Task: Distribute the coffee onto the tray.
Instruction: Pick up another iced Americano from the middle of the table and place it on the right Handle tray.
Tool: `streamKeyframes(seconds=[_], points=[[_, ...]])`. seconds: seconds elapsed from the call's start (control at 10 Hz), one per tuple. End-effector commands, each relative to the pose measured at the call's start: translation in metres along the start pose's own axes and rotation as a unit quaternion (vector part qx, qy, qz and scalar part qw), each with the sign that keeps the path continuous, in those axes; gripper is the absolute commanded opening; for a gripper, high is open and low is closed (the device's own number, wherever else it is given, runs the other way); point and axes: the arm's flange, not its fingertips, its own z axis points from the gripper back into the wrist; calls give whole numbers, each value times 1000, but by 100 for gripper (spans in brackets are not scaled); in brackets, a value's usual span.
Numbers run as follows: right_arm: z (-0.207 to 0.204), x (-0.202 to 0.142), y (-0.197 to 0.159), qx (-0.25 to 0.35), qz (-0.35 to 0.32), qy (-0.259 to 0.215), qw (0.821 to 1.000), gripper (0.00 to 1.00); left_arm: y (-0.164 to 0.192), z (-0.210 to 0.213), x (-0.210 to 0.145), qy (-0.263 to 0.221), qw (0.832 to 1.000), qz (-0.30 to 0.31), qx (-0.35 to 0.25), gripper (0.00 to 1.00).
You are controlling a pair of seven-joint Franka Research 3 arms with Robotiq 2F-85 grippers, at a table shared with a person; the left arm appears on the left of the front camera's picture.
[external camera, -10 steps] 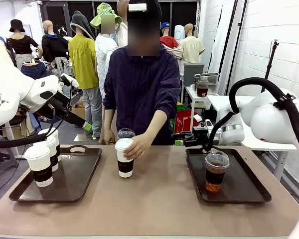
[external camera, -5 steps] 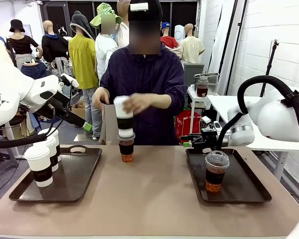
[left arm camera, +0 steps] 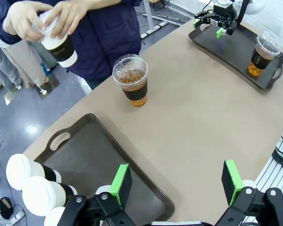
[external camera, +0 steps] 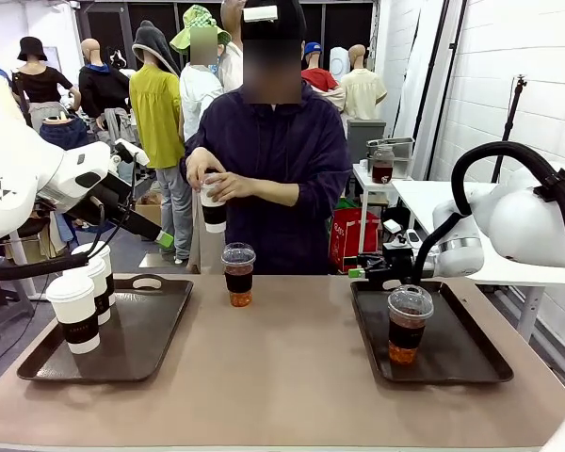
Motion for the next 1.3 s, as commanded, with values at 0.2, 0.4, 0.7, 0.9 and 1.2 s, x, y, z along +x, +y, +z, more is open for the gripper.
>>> streamKeyframes(seconds=[0.2,0.4,0.7,0.9,1.2], points=[[0,1,-1,0,1,0,1000,100,2,0,-1,-1,1000,2,-4,100],[-13,4,-5,-7,0,-5,1000,100,2,0,-1,-1,1000,2,-4,100],[-53,8,-11,-34,4,-2,999,100,2,0,-1,-1,1000,2,-4,100],[-78,9,-15,-36,5,0,999,100,2,0,-1,-1,1000,2,-4,100],[-113,11,-25,-3,11,16,1000,100,2,0,-1,-1,1000,2,-4,100]])
